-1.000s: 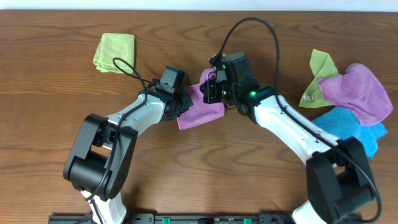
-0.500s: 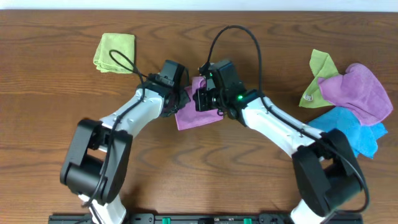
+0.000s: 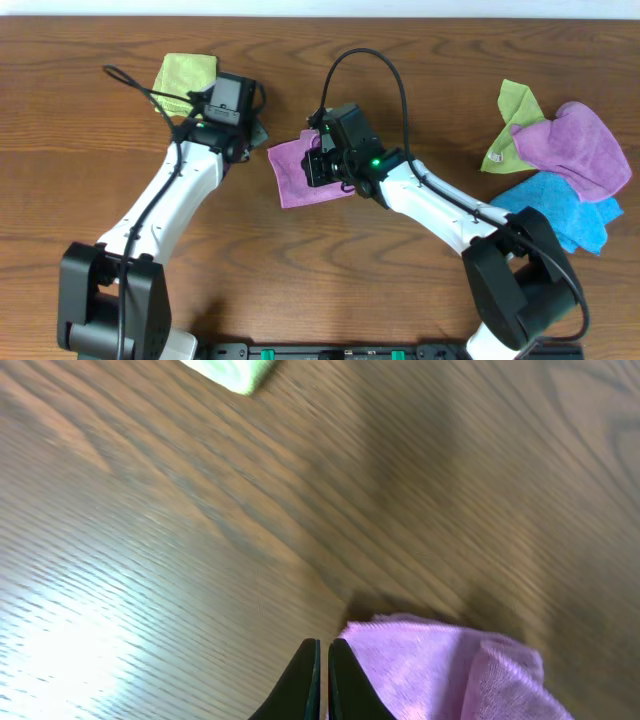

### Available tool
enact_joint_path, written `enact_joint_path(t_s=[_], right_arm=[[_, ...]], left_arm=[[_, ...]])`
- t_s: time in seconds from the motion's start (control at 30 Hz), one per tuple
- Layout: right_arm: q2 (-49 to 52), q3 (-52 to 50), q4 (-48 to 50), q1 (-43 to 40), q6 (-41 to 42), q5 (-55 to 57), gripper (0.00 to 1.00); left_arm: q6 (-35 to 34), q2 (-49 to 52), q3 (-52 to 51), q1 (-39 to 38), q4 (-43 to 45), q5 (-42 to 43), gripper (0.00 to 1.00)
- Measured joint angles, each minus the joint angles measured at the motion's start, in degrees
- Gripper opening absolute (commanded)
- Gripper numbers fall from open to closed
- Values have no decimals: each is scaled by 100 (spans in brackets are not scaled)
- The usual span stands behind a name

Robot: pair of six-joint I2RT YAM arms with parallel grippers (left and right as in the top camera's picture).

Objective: Fold the cloth

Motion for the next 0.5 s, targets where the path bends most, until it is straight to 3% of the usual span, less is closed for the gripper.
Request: enact_joint_path(t_s=[0.07,0.1,0.13,0.5], right_arm=[[0,0,63,37,-9,39,46],[0,0,140,72,-48,42,60],[0,0,208,111,-50,7,62],[0,-2,483,254,-216,-557,59]], left_arm=[[0,-42,0,68,-37,-33,6],[0,-55,0,87,-48,-35,6],[0,-55,0,87,-50,-35,6],[0,-66,0,168,-87,-59,6]])
